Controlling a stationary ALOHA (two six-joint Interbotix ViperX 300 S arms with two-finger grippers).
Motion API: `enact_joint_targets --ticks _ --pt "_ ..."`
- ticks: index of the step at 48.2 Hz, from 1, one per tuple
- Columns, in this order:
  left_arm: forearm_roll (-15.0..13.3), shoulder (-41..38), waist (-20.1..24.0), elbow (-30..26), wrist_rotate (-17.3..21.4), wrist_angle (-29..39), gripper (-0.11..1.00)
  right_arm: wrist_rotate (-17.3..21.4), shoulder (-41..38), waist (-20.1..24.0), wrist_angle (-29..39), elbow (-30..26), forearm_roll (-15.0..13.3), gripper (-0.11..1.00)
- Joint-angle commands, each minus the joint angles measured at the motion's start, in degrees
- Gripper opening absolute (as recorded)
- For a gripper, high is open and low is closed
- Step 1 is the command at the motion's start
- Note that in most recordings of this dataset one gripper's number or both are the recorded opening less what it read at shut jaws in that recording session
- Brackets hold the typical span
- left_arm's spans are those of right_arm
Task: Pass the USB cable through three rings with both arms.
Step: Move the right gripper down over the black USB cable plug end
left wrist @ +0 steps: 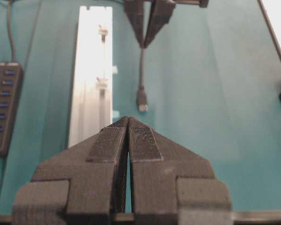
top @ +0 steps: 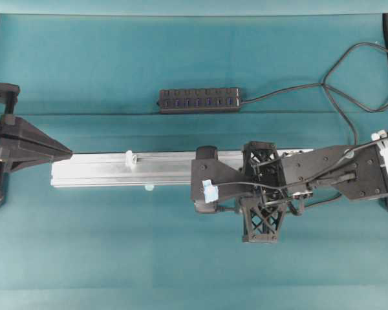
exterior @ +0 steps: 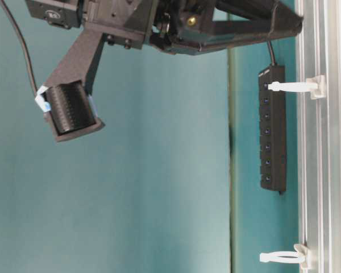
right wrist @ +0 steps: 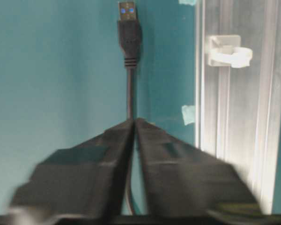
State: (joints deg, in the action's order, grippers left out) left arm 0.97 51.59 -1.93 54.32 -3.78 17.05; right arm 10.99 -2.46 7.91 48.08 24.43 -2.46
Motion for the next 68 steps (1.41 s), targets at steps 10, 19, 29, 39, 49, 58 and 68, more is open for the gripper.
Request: enact_joint_targets --ticks 10,19,29,39,49,58,68 --pt "0.1 -0.2 0.1 -0.8 -0.2 -0.3 0.02 -0.1 -0.6 -0.2 -0.4 0.0 -0.3 0.53" --pt "0.0 -0.2 0.1 -0.7 -0.3 -0.3 0.02 0.0 -0.9 -0.2 -3.1 0.0 -0.3 0.75" --pt "0.1 -0.4 0.1 -0.7 -0.3 -0.3 0.02 0.0 -1.6 -0.1 -6.4 0.0 -0.3 0.69" --pt "0.1 -0.4 0.1 -0.7 -0.3 -0.3 0.02 -0.1 -3.8 0.0 -7.6 0.0 -0.3 0.69" --pt "0.1 -0.4 0.1 -0.6 -0.3 -0.3 0.02 -0.2 -6.4 0.0 -9.1 0.5 -0.3 0.69" --pt "0.0 -0.5 0.1 -0.5 -0.4 -0.3 0.02 -0.1 -7.9 0.0 -11.0 1.4 -0.2 0.69" --pt "0.1 -0.6 0.2 -0.4 -0.5 -0.3 0.02 -0.1 -8.2 -0.2 -13.4 2.9 -0.2 0.69"
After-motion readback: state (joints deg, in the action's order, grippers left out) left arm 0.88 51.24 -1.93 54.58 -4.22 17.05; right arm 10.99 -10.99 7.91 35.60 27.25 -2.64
